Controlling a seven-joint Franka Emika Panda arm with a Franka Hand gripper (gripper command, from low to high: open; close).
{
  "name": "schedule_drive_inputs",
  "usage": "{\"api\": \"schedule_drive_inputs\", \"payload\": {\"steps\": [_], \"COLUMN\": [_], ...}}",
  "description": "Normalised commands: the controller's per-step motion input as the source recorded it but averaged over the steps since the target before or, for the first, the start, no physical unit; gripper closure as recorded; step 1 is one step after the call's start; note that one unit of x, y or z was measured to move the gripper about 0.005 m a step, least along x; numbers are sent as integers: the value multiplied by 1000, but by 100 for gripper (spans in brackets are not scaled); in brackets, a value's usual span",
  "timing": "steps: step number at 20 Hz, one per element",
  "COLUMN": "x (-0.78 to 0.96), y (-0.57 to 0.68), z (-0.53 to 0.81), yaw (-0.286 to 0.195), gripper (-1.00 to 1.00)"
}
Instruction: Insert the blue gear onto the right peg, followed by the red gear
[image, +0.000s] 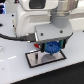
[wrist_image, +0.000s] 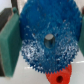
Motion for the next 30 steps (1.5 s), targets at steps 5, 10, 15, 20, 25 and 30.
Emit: {"api": "schedule_drive_inputs", "payload": {"steps": [5, 10, 15, 20, 25, 30], "x": [157, 231, 368, 239, 247, 254], "y": [-48, -9, 91, -35, -108, -58], "z": [33, 208, 443, 49, -47, -85], "yaw": [0, 0, 0, 0, 0, 0], "gripper": [100, 100, 100, 100, 100, 100]}}
